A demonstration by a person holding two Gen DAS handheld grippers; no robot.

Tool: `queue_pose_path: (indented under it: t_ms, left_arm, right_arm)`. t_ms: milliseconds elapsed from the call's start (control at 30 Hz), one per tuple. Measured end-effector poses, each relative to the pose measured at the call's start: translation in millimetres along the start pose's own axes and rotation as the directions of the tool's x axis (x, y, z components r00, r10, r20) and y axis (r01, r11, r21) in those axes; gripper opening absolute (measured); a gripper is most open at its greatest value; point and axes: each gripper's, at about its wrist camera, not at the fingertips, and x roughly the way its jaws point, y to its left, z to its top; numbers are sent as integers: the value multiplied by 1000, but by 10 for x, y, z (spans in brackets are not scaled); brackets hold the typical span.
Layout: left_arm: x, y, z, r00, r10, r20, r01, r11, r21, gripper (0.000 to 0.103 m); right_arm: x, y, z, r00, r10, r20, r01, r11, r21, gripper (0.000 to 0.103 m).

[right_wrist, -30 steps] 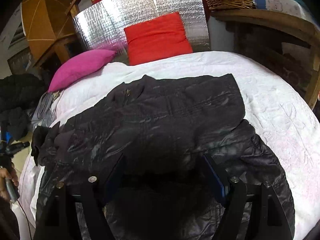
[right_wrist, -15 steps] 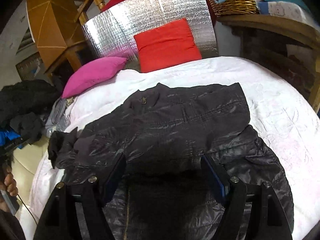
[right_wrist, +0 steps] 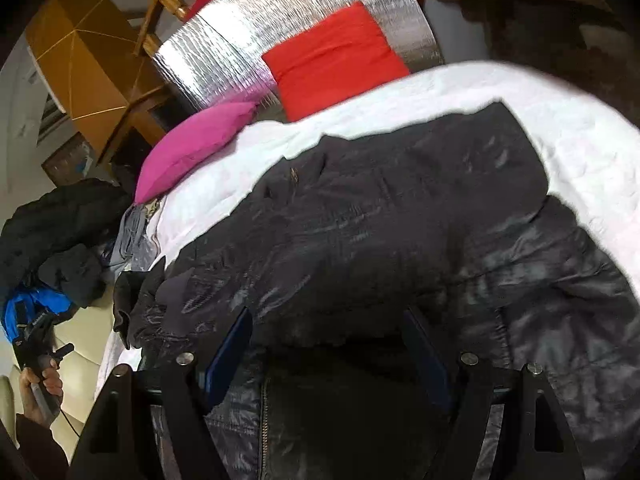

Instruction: Fold large clothes

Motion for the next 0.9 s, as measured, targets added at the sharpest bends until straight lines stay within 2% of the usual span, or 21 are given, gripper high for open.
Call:
queue_pose_path:
  t_ms: [67,167,233,300,333,400,433,467,500,567,600,633,667,700,733,833,900]
  left_arm:
    - [12,-199,32,1000,12,0,-12,999,34,97]
    - [148,-600,-6,998,54,-21,-50,990,134,97]
    - [348,-851,-74,990,131,-56,-117,972,204,97]
    - [603,-1033,-140,969,233,-87,-203,943,264,97]
    - [773,-1150,-184,948,302,-101,-259,916,306,97]
    - [972,-1282,-248,914,396,-91,-341,869,358,97]
    - [1021,-1322,-273,903,422,-75,-367,852,373,97]
    - [1101,-1380,-301,882,468,-49,-414,821,393,97]
    - [1135,-1390,-317,868,495,-38,-441,804,399,97]
    - [1199,-1358,-341,855,517,-34,-463,791,400,94]
    - [1226,-1326,-360,854,520,-34,-467,792,394,86]
    - [1242,-1258,-378,860,508,-47,-453,804,386,58]
    - [1261,-1197,-388,872,482,-83,-421,825,378,39]
    - [1253,-1151,-385,886,450,-112,-384,847,366,33]
    - [1234,-1118,-380,899,418,-127,-352,865,357,20]
    - [1105,-1156,-382,912,393,-117,-322,864,388,12]
    - [952,-1235,-379,930,335,-149,-252,880,404,11]
  right_arm:
    - [9,-40,43,1000,24,2,-24,999,21,80]
    - [-30,-95,97,999,47,23,-48,998,42,80]
    - [-50,-142,118,998,57,26,-59,996,62,80]
    - [-68,-194,134,997,77,27,-79,993,89,80]
    - [-77,-212,139,996,87,29,-90,991,101,80]
    - [-88,-225,144,995,97,32,-100,989,106,80]
    - [-85,-222,148,995,97,30,-100,990,100,80]
    - [-80,-218,154,995,97,29,-99,990,95,80]
    - [-71,-217,165,995,98,28,-100,991,92,80]
    - [-52,-218,177,995,101,22,-102,990,94,80]
    - [-42,-220,183,994,106,18,-107,989,99,80]
    - [-39,-221,188,993,112,19,-114,988,103,80]
    - [-40,-221,190,993,115,21,-117,988,104,80]
    - [-40,-218,193,993,117,23,-119,987,104,80]
    - [-40,-212,200,992,121,24,-123,987,104,80]
    - [-37,-192,201,992,123,24,-125,987,102,80]
    - [-42,-183,199,992,122,26,-124,987,100,80]
